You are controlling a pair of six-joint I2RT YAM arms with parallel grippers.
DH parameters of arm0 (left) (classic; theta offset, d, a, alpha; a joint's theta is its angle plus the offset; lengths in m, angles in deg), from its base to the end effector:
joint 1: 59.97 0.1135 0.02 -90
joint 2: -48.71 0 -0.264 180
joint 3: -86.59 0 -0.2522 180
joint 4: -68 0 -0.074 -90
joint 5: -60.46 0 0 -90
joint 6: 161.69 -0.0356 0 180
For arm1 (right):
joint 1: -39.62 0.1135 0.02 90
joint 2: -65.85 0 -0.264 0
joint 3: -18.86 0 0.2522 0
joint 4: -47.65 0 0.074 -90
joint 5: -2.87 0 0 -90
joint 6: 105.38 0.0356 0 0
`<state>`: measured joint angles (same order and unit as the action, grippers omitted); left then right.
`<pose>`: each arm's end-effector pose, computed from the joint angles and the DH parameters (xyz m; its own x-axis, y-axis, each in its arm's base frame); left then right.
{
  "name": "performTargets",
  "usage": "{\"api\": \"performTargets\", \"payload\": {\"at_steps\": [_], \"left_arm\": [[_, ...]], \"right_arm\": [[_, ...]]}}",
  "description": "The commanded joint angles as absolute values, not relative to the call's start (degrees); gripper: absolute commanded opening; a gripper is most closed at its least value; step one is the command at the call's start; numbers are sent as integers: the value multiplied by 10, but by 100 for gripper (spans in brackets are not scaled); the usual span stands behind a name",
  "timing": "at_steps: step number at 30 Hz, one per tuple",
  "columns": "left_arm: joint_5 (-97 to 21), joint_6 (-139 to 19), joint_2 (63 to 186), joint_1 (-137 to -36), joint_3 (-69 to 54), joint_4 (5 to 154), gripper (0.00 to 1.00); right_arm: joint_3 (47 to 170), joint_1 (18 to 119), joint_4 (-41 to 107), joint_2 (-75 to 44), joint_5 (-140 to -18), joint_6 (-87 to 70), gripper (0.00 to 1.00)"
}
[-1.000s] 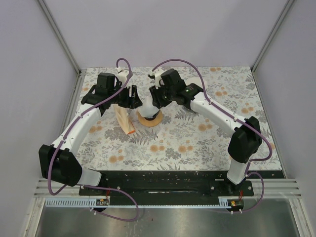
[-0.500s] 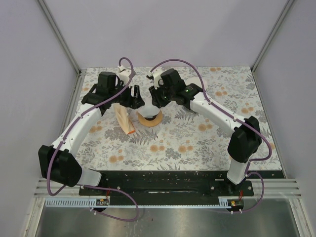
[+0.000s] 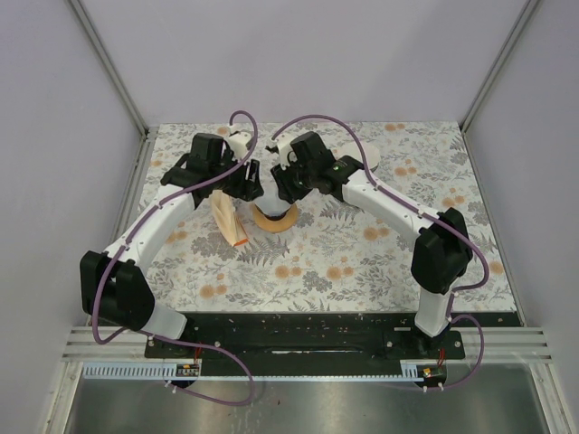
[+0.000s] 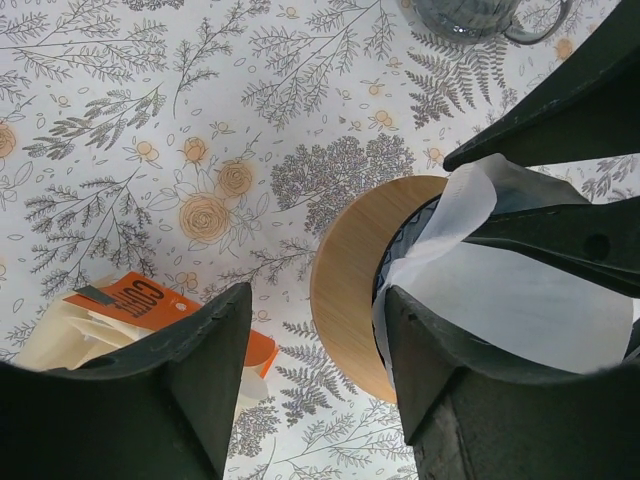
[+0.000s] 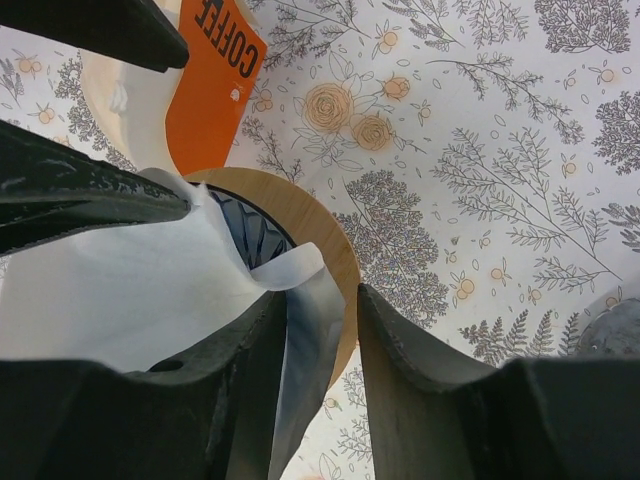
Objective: Place the coffee filter in the dripper
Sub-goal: Place the coffee filter in the coffee dripper.
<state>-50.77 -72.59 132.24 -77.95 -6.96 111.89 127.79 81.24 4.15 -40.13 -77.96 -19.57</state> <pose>0.3033 -0.1120 0.3184 -0.6150 0.2150 -0.7587 0.5575 0.7989 -0.2255 0.3158 0.2882 0.3093 -0.4302 -0.4787 -0.7654 -0.7797 0.6243 0.0478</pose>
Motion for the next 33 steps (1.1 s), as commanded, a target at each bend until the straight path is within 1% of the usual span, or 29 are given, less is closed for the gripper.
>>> {"api": "performTargets", "payload": {"at_steps": [1,3,5,23,24,25,26,29,32,33], "left_arm": [[-483,-746,1325,-787,-73,1089,58],[-478,-750,1327,-792,-79,1089,54],[-472,-756,1330,-794,-83,1089,52],[-417,-793,1319,-791,-94,1084,51],[-415,-793,1321,-791,-96,1082,51],[-416,-792,1323,-791,-97,1081,48],[-419,-790,1327,-791,-99,1079,45],[-470,-779,1329,-792,-107,1066,44],[-520,-764,1331,-791,-107,1051,44],[-529,-762,1334,-792,-105,1049,41]], "right_arm": [[1274,813,61,-407,-773,-206,43],[1267,813,66,-407,-775,-208,43],[1262,812,66,-408,-778,-210,43],[1238,808,62,-414,-791,-235,49],[1244,808,58,-421,-790,-236,49],[1249,809,54,-428,-788,-235,48],[1252,808,53,-435,-786,-234,47],[1255,809,55,-447,-763,-230,47],[1260,809,63,-451,-736,-226,48],[1263,808,64,-452,-730,-226,49]]}}
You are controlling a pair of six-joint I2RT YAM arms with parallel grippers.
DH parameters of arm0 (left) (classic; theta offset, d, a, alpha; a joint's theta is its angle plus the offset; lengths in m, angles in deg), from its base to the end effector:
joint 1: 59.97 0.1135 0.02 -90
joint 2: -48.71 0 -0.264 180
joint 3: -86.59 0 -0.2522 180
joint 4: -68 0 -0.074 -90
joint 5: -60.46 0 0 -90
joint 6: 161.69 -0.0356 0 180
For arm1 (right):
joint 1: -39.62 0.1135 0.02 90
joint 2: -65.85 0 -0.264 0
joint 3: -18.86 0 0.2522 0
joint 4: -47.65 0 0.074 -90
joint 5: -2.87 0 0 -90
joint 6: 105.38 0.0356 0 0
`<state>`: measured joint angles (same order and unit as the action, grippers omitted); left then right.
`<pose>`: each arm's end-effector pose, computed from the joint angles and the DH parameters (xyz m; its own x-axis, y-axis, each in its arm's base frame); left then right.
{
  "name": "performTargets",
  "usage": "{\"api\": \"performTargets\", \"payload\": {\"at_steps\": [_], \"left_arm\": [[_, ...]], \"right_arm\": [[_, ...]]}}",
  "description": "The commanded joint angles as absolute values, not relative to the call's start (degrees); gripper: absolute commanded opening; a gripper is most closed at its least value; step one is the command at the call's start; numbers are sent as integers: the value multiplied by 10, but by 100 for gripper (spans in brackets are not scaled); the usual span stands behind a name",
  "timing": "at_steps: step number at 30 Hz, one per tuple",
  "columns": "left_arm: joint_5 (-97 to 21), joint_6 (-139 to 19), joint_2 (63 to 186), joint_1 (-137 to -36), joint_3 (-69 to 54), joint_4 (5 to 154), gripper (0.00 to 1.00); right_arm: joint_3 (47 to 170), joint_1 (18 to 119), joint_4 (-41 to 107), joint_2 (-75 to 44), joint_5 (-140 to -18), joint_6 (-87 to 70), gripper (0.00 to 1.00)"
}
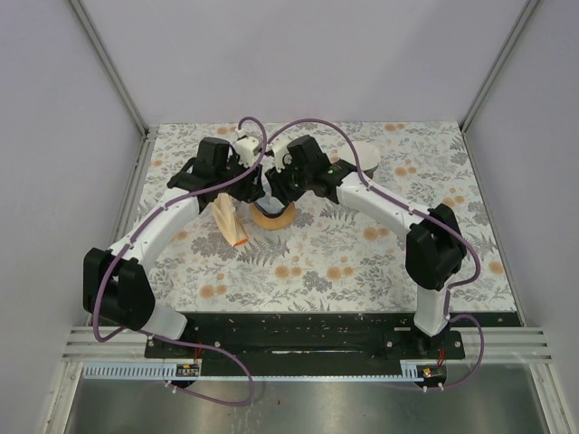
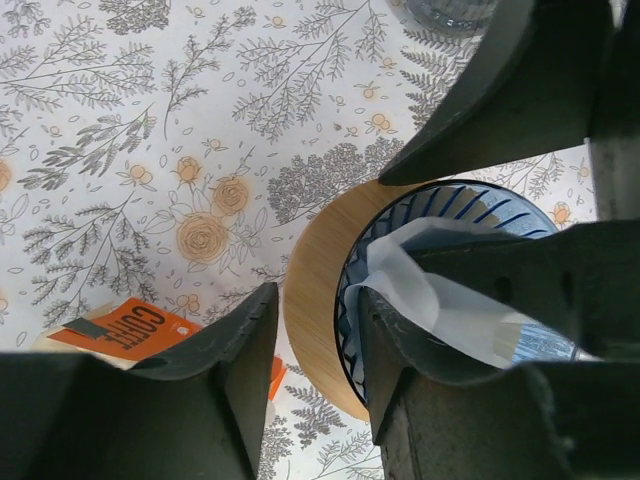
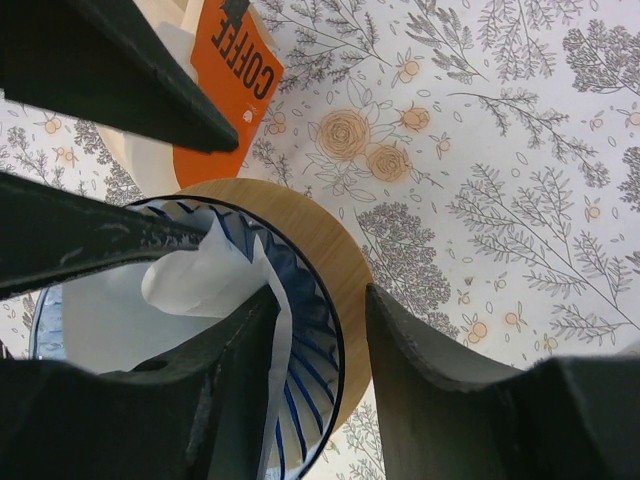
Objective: Place the coffee filter in the dripper
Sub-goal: Place the coffee filter in the coffee dripper.
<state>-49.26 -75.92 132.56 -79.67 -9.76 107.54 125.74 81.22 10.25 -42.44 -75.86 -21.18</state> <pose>0.3034 -0.1214 0.3064 -0.5588 0.2738 -0.7828 0.6045 0.7807 -0.1584 0.3243 0.2972 0.2897 -0.3890 -0.4779 -0.7876 -0.8084 0.5870 0.0431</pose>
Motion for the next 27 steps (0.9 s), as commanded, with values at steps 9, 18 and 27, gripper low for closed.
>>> {"api": "performTargets", "payload": {"at_steps": [9,18,27], "left_arm": [[-569,-746,1353,-792,-96,1029,33],[-622,-736,1345,-751,-76,1054,40],[-685,-759,1320,-720,-46,1091,55]], "right_arm": [[1263,808,92,-446,-695,-228,50],[1250,809,82,-447,-736,-220,25],[1251,808,77,-444,-755,-218,22]]}}
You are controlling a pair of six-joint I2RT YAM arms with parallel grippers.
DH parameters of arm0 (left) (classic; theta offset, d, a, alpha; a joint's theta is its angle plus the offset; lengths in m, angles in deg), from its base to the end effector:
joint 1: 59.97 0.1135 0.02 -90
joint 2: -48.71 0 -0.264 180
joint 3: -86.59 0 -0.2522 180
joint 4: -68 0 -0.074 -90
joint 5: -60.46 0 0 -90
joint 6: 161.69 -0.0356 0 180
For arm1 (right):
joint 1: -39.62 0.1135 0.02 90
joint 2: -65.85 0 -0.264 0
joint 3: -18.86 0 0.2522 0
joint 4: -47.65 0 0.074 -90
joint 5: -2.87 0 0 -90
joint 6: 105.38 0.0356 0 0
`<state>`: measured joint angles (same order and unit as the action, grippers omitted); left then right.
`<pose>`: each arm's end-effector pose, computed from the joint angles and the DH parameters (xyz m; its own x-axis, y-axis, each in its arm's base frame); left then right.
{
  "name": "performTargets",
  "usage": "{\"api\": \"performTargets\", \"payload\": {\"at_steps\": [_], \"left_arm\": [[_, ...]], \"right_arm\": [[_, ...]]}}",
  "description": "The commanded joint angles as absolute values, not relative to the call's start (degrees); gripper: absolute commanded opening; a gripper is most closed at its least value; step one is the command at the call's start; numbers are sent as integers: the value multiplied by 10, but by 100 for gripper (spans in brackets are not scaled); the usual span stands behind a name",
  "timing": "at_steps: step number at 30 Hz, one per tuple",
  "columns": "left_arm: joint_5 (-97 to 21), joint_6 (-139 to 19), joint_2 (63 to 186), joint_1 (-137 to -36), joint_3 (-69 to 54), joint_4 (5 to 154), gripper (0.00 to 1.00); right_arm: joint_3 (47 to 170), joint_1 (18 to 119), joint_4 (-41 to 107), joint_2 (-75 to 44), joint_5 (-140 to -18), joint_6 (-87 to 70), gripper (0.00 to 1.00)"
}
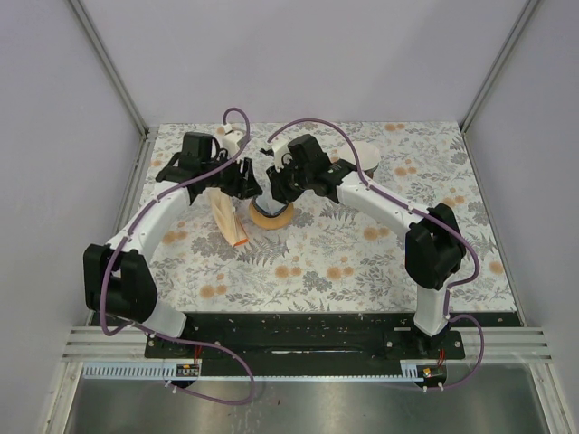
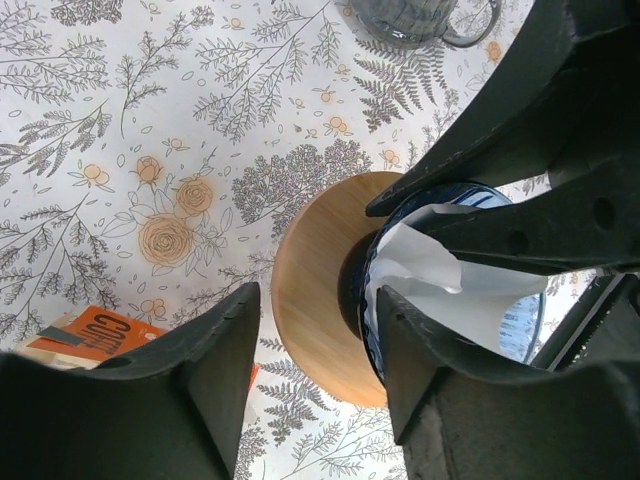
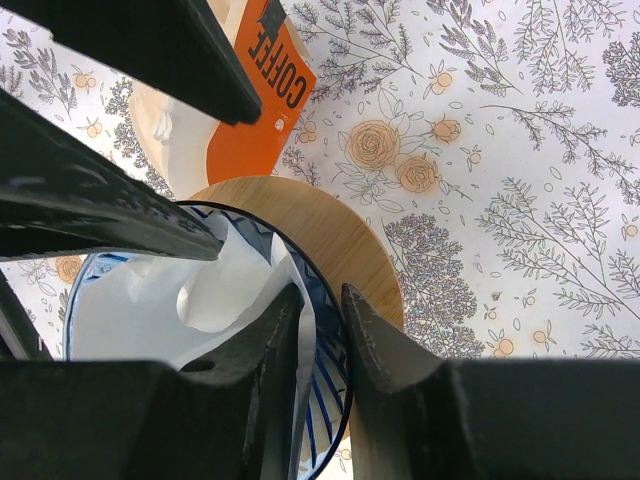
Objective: Place the coffee filter in the dripper
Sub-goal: Place the coffee filter in the coffee dripper.
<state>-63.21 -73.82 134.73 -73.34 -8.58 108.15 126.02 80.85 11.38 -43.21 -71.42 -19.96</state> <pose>0.3181 -0.0959 0.3032 -0.6200 0.1791 -0.7639 0.6209 0.7073 -0.3380 0.3271 0.2995 0.2878 -0.3998 -0.4526 -0.7970 -0.8291 0.5493 0.1040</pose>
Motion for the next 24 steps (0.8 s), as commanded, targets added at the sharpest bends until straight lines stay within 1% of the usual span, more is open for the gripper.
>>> {"api": "performTargets", "payload": {"at_steps": [1,6,10,15,21,24], "left_arm": [[-693,-765,1313,-718,-45,1093,57],[-716,-779,1273,-720,-73,1065,67],[-676,-765,1266,-744,-106,1019,70],[-604,-755,1282,-766,-114,1014,70],[-514,-729,1297,-782,-123,976,65],[-505,-724,1304,-787,-128,958,65]], "right_arm": [[1252,809,76,-445,-755,-218,22],[1253,809,77,-448,-755,-214,21],[1259,809,77,-452,-751,-208,21],[1260,809,77,-451,-749,-208,21],[1265,808,76,-455,-739,-203,20],[1267,808,76,-455,-734,-204,20]]}}
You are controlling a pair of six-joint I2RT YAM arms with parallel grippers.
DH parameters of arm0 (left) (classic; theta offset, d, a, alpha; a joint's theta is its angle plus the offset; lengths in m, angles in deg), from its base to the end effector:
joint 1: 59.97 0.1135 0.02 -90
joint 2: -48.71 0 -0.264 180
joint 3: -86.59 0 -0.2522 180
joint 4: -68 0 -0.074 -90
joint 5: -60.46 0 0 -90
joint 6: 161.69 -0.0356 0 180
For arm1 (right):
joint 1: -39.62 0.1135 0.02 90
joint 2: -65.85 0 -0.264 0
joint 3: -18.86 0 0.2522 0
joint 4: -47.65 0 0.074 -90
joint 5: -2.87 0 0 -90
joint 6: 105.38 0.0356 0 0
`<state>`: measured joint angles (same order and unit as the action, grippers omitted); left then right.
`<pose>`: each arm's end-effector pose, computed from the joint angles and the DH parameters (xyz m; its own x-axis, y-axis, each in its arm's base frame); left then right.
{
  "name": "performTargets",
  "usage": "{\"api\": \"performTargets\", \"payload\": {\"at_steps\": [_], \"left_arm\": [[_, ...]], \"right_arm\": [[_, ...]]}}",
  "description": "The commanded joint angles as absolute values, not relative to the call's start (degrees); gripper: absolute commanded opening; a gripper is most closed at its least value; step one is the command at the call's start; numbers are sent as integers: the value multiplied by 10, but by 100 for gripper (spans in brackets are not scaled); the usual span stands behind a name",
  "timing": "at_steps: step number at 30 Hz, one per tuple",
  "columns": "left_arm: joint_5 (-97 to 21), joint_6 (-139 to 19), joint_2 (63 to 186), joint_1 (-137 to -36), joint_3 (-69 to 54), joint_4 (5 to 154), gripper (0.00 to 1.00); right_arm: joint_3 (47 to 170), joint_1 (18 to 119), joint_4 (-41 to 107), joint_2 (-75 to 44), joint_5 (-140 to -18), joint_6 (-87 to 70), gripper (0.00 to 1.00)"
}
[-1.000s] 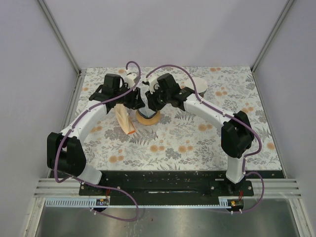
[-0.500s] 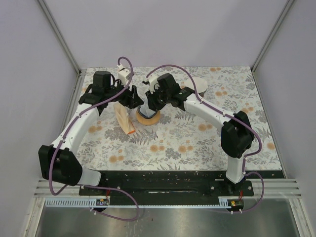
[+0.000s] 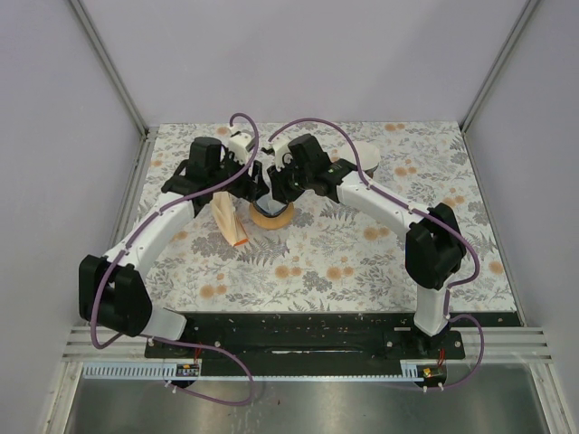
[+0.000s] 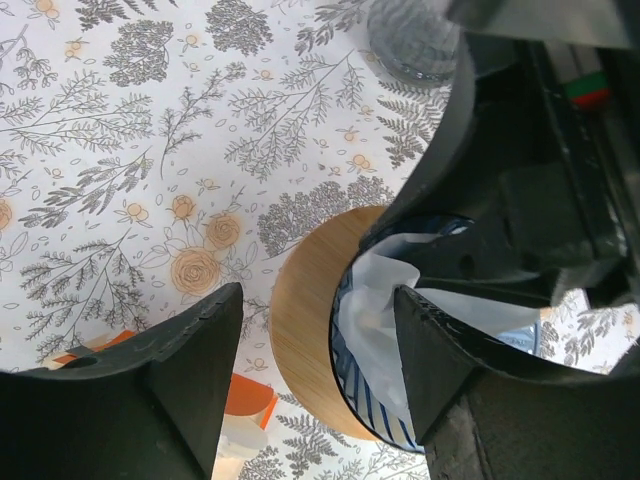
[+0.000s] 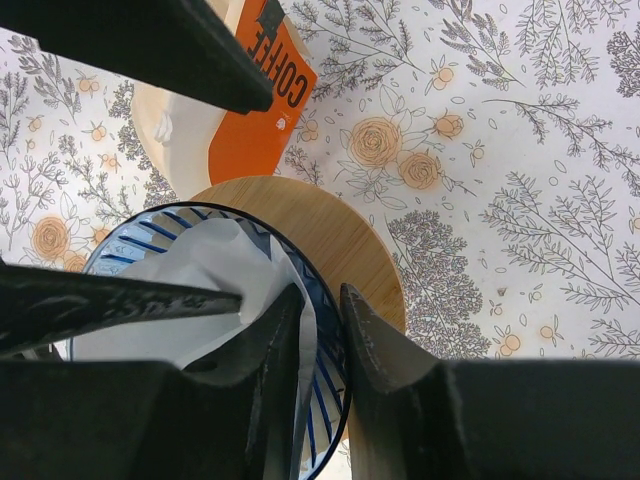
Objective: Place the coffee filter in the dripper
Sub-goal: Place the coffee filter in the coffee dripper.
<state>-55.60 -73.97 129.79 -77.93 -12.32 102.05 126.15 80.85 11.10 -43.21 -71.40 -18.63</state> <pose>0.2987 -0.1133 0.3150 -0.5073 0.2020 -0.8378 0.6440 0.7349 -0.2128 0.3270 0.2994 0.2881 -0.4205 -0.4411 -0.7928 -0.8195 0.5596 0.1233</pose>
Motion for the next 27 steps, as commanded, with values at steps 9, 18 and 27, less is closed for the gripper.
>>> {"api": "performTargets", "payload": {"at_steps": [9,18,27], "left_arm": [[-576,-759,1307,-799,-139,953,70],[-592,-779,1336,-810,-129,952,64],[-562,-798,1312,-810,-136,963,0]], "right_arm": [[1267,809,77,-452,-736,-205,20],[1272,809,77,-456,-728,-200,19],[1260,808,77,-431,-739,-208,27]]}}
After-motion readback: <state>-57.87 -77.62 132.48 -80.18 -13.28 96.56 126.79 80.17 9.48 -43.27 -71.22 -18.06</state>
